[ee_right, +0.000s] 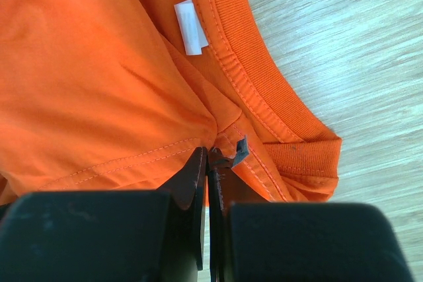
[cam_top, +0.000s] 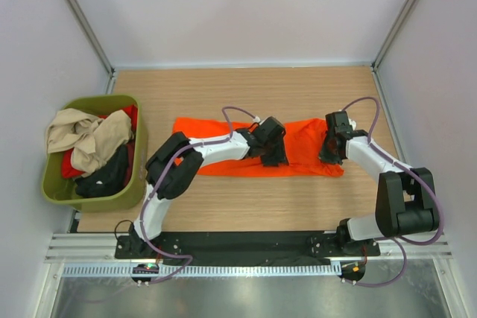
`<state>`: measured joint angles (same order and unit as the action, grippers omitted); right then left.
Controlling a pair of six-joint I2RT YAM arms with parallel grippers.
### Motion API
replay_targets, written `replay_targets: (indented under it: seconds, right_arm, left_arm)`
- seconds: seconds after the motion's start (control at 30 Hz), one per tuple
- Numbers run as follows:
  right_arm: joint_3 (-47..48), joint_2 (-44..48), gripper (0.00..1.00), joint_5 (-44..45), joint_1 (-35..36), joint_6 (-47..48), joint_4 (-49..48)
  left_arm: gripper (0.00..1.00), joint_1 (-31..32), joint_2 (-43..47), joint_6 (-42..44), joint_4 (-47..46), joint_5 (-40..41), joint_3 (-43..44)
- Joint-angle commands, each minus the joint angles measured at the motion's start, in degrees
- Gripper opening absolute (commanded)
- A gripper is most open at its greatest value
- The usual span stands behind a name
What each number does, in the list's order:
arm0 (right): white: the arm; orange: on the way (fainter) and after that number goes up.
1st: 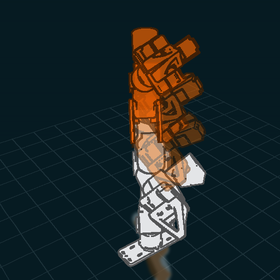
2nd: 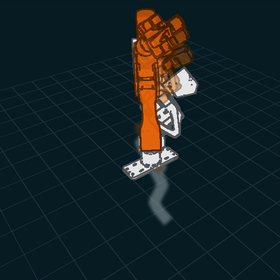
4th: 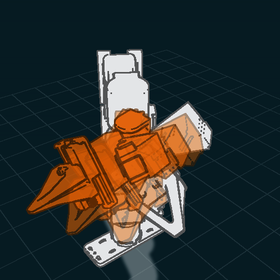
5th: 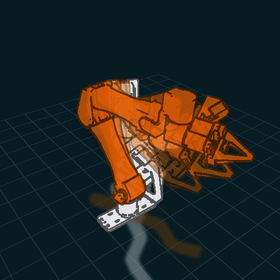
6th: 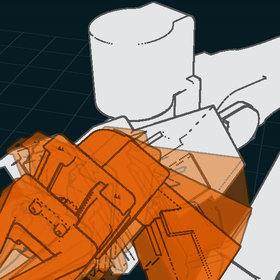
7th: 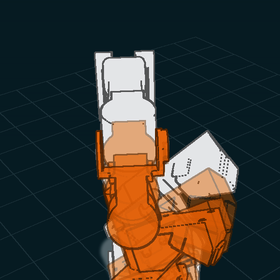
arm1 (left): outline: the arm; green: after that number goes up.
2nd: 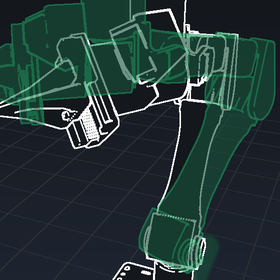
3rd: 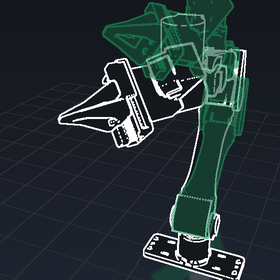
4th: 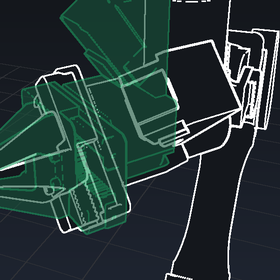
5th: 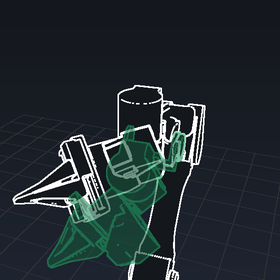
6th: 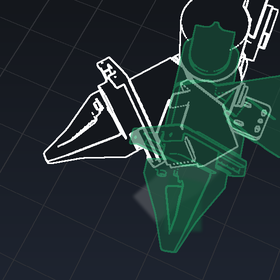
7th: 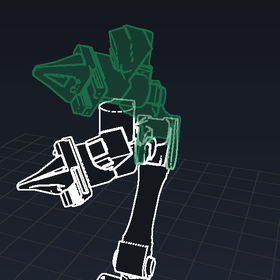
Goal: Fold and stack the t-shirts
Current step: Fold the tshirt
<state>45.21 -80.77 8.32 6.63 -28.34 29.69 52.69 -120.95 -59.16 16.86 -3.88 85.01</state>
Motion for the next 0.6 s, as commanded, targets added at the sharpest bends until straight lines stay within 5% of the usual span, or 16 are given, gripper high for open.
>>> replay_targets:
  seconds: [0.0, 0.57]
  right_arm:
    - [0.8, 1.6, 0.01, -0.4, -0.1, 0.3, -1.4]
    - [-0.5, 2.5, 0.01, -1.3, -0.2, 0.1, -2.2]
  left_arm:
    - [0.42, -0.1, 5.2, -1.3, -3.6, 0.5, -0.3]
    - [0.40, 0.0, 2.0, -3.6, -1.7, 3.5, 0.4]
